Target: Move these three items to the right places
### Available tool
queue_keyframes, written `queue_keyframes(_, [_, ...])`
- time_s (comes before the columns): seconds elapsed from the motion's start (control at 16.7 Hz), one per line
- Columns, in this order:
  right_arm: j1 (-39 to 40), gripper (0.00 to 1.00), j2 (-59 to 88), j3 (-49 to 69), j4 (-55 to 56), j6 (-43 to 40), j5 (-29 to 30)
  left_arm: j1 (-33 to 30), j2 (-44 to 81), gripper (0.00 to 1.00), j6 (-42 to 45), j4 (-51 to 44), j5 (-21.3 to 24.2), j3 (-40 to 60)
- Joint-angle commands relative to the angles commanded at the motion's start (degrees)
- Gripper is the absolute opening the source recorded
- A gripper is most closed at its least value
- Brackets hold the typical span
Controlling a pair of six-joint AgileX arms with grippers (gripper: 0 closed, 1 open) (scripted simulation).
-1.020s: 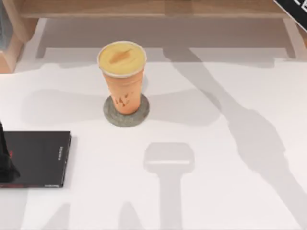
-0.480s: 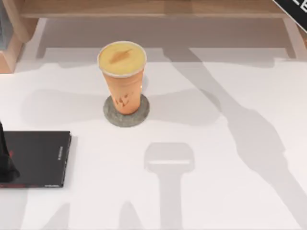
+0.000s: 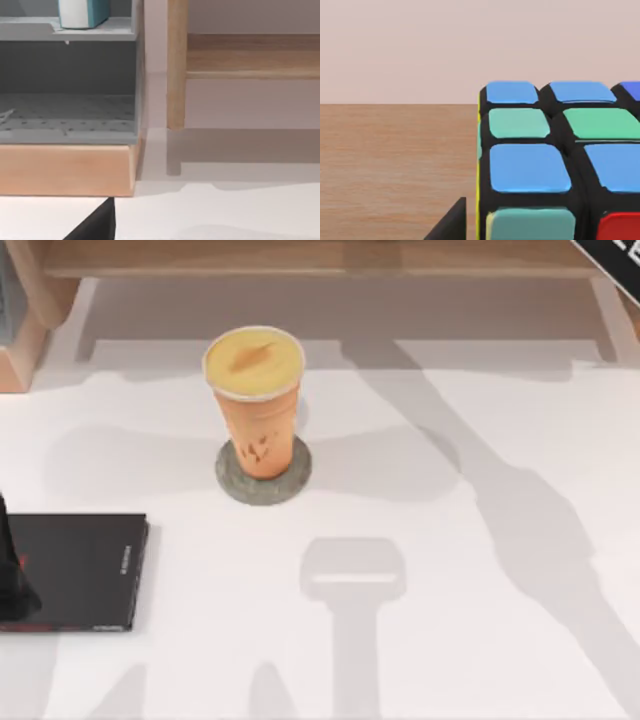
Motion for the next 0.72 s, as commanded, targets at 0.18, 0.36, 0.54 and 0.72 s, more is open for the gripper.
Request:
queue_keyframes(0.18, [0.00,1.00,0.00,0.00,0.00,0.00,0.00,0.00,0.00,1.00,0.00,0.00,0.00,0.00])
queue_keyframes(0.36, [0.00,1.00,0.00,0.00,0.00,0.00,0.00,0.00,0.00,1.00,0.00,0.00,0.00,0.00])
queue_keyframes(0.54, [0.00,1.00,0.00,0.00,0.00,0.00,0.00,-0.01,0.01,1.00,0.00,0.01,-0.01,0.00])
queue_keyframes(0.72, [0.00,1.00,0.00,0.00,0.00,0.00,0.00,0.12,-2.22,1.00,0.05,-2.24,-0.01,0.53])
